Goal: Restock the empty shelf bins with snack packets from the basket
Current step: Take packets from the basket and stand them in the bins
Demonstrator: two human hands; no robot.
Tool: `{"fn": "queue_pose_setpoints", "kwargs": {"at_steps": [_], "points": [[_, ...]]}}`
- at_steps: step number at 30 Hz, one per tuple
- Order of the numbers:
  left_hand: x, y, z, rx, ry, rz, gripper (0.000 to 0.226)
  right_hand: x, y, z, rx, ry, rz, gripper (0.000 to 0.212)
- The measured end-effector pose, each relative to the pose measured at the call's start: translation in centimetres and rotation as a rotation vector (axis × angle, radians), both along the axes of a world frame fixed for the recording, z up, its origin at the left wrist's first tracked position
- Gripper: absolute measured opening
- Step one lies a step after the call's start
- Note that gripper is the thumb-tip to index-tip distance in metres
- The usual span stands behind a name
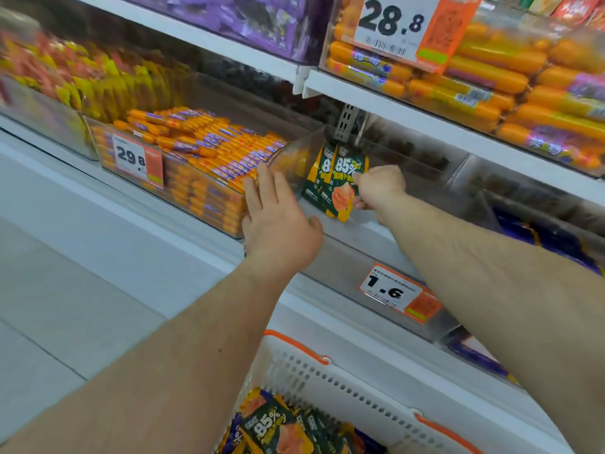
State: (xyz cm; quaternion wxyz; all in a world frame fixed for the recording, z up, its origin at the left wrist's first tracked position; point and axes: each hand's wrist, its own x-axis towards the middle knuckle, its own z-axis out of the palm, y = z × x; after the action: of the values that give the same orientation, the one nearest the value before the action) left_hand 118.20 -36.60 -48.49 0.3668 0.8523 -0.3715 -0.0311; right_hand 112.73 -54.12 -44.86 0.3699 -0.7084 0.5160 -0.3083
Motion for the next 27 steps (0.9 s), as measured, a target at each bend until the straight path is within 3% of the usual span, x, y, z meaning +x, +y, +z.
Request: {"fn": "queue_pose_setpoints", "kwargs": {"at_steps": [2, 4, 7, 9, 18, 23, 25, 27], "points": [[-0.2, -0.2, 0.0, -0.014, -0.002, -0.009, 0.084, 1.3, -0.4, -0.9, 0.002, 0.004, -0.006, 0.015], [-0.3, -0.4, 0.0, -0.002, -0.032, -0.022, 0.083, 2.1, -0.7, -1.4, 0.001, -0.005, -0.021, 0.029], [-0.4, -0.6, -0.1, -0.005, -0.023, -0.026, 0.080, 3.2, -1.6, -2.1, -0.047, 0.026, -0.031, 0.021], [-0.4, -0.8, -0.2, -0.016, 0.005, -0.028, 0.078, 3.4, -2.3, -2.6, -0.057, 0.062, -0.041, 0.037], [-0.7, -0.7, 0.2, -0.046, 0.093, -0.032, 0.071, 1.4, -2.1, -2.6, 0.102, 0.038, -0.071, 0.033], [-1.4, 0.1, 0.8, -0.114, -0.193, 0.108, 0.049, -0.4, -0.2, -1.8, 0.029, 0.056, -0.071, 0.019], [-1.6, 0.3, 1.2, -0.245, -0.290, 0.063, 0.041, -1.4, 1.5, -1.1, -0.097, 0.060, -0.039, 0.011], [-2.1, 0.7, 1.7, -0.322, -0.264, -0.106, 0.024, -2.7, 3.8, -0.5, -0.217, 0.028, 0.033, 0.022]]}}
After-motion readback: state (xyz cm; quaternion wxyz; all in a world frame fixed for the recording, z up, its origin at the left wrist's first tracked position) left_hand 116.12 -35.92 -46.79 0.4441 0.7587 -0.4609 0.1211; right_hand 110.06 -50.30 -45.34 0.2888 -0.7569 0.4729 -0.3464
